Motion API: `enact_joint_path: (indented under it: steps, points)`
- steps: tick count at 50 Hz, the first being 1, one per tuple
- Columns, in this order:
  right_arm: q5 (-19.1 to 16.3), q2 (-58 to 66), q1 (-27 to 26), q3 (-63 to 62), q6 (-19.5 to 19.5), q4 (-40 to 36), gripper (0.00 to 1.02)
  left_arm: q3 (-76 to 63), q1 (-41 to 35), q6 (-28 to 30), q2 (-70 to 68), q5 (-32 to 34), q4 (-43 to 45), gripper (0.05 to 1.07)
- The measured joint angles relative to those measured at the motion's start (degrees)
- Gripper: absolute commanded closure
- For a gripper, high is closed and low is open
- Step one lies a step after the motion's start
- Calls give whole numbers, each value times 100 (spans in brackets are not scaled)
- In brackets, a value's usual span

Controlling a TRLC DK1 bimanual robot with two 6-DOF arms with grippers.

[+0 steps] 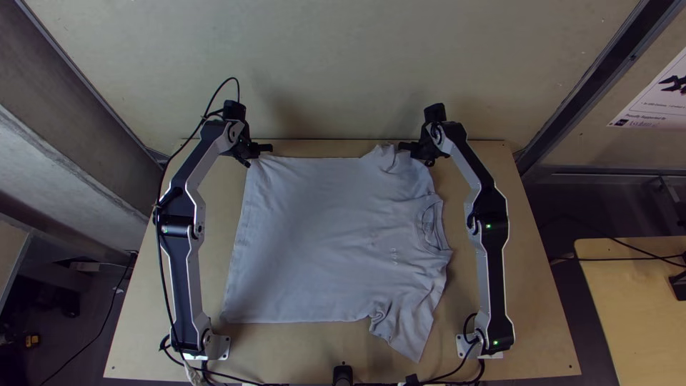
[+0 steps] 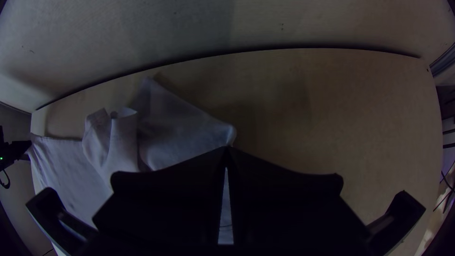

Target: Fold the t-shirt

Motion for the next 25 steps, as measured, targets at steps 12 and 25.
enact_joint_path:
  steps: [12,25]
  points:
    - [0,-26,-125,-2,-4,-35,100,0,0,-46,-85,2,11,105]
    - [0,-328,-299,-61,-111,-295,100,0,11,-85,-127,4,48,105]
